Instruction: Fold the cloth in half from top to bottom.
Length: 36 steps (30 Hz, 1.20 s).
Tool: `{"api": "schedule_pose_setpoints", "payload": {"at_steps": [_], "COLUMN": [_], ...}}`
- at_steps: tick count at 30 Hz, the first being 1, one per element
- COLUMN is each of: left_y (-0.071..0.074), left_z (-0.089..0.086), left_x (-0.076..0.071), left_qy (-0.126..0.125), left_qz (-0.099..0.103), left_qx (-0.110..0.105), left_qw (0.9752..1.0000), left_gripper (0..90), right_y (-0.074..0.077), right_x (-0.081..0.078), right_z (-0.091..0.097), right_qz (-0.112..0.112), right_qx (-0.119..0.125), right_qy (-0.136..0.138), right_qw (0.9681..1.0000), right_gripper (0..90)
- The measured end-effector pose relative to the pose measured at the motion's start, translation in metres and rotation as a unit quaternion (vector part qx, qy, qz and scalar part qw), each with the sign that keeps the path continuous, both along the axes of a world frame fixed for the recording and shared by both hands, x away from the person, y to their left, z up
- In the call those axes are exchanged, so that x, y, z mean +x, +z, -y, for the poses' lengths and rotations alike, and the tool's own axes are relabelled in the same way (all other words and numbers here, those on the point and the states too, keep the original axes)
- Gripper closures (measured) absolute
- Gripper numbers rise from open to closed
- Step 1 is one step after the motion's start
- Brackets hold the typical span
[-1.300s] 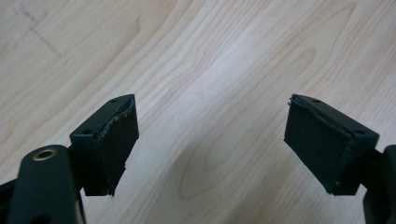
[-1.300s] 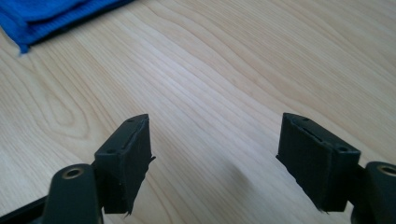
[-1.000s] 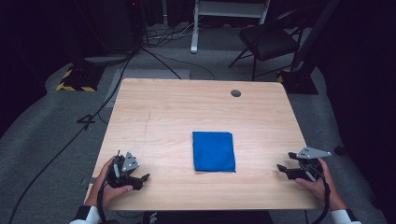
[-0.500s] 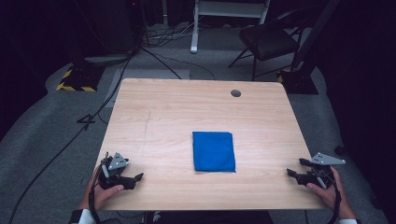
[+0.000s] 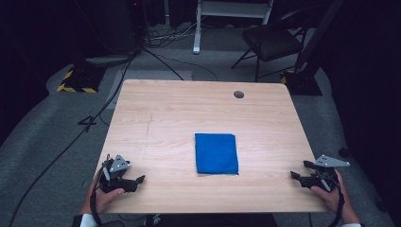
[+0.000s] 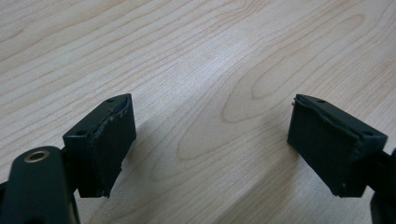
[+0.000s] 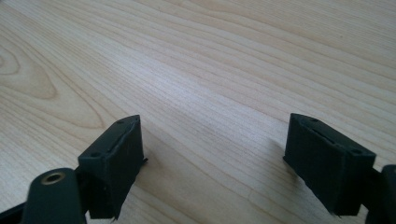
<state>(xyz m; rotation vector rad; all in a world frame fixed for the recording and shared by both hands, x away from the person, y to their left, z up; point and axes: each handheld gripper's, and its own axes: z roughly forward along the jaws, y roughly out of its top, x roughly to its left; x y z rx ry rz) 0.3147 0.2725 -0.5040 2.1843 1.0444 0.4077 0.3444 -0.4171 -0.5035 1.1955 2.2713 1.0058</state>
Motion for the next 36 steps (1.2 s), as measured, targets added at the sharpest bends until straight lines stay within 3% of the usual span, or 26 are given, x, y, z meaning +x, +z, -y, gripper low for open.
{"api": "schedule_pose_setpoints", "payload": {"at_steps": [36], "left_y": [0.0000], "left_z": [-0.0011], "left_x": [-0.0001], "left_qy": [0.002], "left_qz": [-0.001], "left_qx": [-0.002], "left_qw": [1.0000], "left_gripper": [15.4], "right_y": [0.0000], "right_x": [0.0002], "right_z": [-0.0003], "right_qz": [-0.001], "right_qx": [0.000], "right_qy": [-0.003], "right_qw": [1.0000], "right_gripper": [19.3]}}
